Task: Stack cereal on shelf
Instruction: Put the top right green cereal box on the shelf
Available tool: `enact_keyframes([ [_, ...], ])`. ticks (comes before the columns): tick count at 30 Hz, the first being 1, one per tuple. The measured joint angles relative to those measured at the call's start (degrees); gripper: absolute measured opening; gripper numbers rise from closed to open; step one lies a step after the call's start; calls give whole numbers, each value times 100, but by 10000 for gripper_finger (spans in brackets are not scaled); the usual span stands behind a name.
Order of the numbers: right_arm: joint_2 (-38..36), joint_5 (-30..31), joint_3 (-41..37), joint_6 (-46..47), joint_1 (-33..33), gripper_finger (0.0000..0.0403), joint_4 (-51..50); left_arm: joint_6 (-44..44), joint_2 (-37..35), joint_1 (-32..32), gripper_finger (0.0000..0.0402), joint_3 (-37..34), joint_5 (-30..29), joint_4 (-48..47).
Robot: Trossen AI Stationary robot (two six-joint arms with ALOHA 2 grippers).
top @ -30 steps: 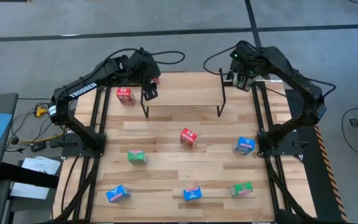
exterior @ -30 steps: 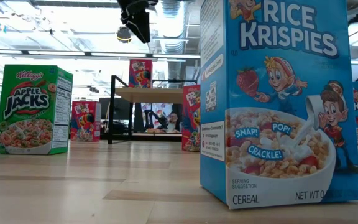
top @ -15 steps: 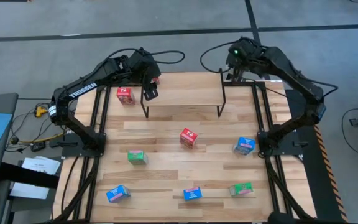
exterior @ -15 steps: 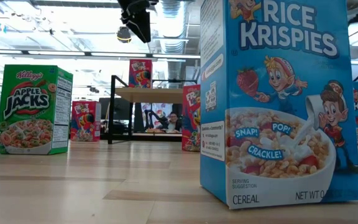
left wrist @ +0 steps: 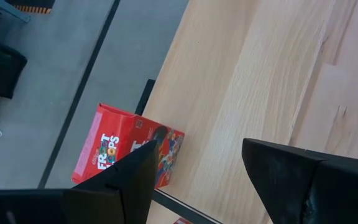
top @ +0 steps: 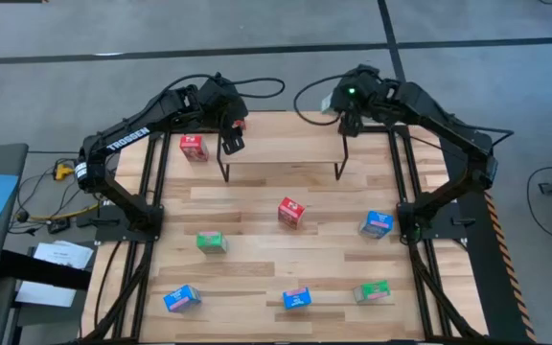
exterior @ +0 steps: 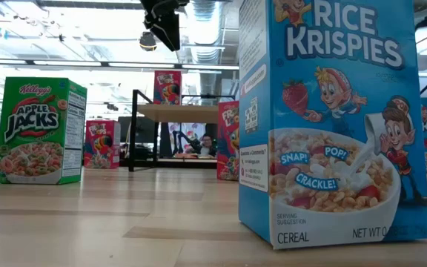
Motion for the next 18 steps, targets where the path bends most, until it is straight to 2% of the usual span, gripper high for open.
enact_keyframes([
  [12,699,74,-2,-196,310,10,-283,-97,1,-4,224,0,2,-7],
  [18,802,183,8,-189,334,11,-336,-97,1,-3,224,0,2,-7],
])
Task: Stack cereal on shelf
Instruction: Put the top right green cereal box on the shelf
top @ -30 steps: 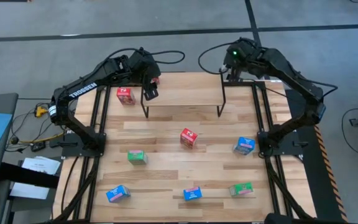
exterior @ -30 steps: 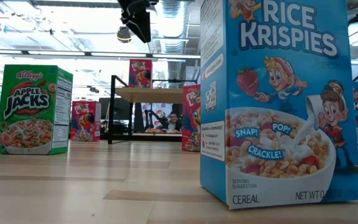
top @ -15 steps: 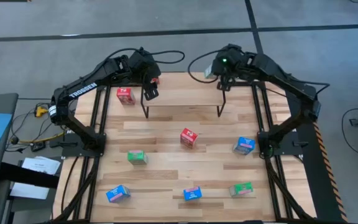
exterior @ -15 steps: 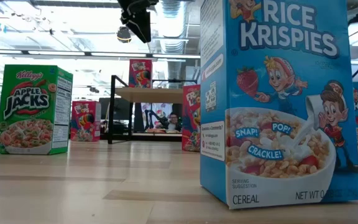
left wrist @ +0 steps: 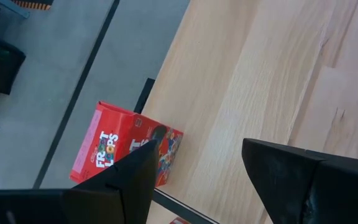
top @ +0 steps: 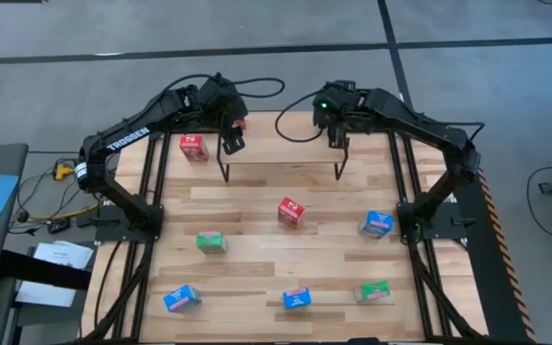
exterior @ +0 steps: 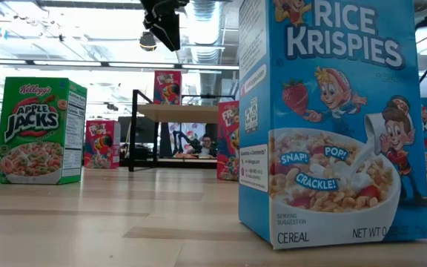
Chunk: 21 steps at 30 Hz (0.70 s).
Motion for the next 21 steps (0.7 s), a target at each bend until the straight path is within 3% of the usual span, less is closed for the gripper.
enact_keyframes([
  [8,28,22,-10,-7,-9,26,-18,0,0,1,224,0,-2,-2],
  [21,28,29,-10,-81,8,111,85,0,-2,1,224,0,-2,-2],
])
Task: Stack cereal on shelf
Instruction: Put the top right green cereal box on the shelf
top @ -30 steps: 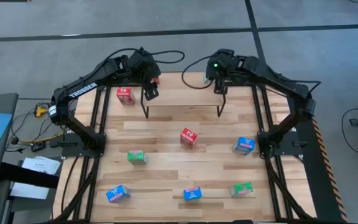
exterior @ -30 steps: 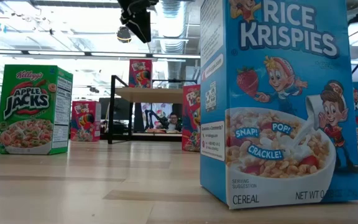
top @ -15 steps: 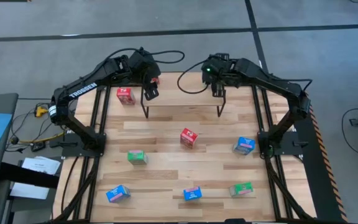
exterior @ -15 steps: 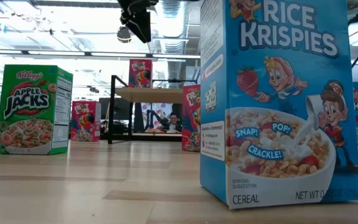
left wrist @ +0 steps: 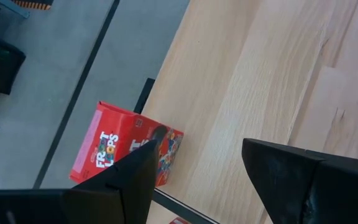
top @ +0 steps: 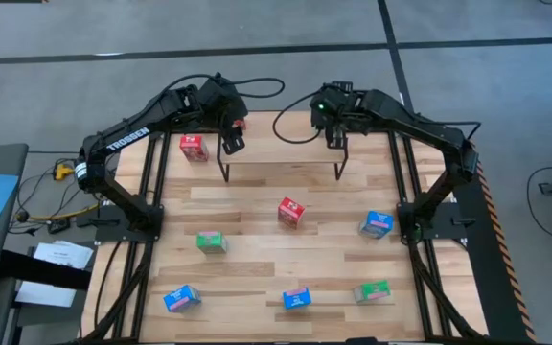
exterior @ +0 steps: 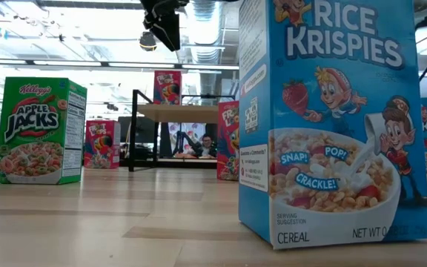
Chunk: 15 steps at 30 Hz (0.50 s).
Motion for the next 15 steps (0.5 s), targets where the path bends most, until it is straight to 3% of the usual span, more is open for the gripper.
enact_keyframes([
  [12,-50,-15,550,382,154,151,-213,-7,2,0,224,0,0,-1],
  [15,-51,-404,869,690,213,152,-581,-9,2,0,224,0,0,0],
])
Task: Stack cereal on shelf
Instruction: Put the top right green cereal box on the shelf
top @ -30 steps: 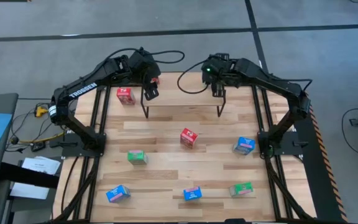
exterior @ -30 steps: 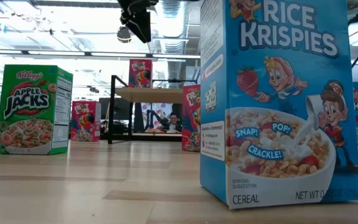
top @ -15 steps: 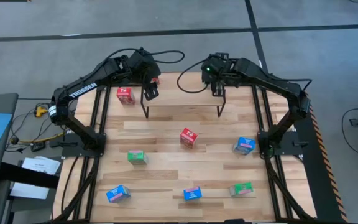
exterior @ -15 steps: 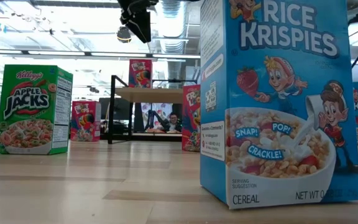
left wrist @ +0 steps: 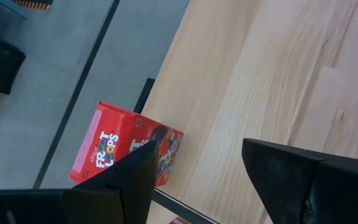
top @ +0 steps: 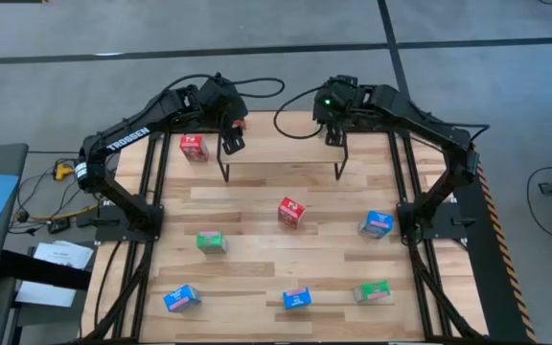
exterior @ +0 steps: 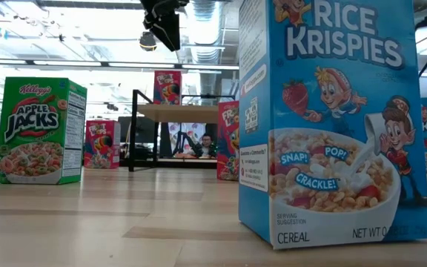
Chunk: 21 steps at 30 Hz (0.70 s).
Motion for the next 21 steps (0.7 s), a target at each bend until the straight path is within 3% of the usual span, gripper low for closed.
enact_keyframes([
  [8,-58,-2335,309,1130,-206,142,-1122,-155,0,0,224,0,0,-37],
  [13,-90,-2844,308,1550,-411,133,-1684,-276,0,2,224,0,61,-73],
  [21,-535,-3078,309,1618,-433,128,-1632,-433,0,4,224,0,502,-444],
])
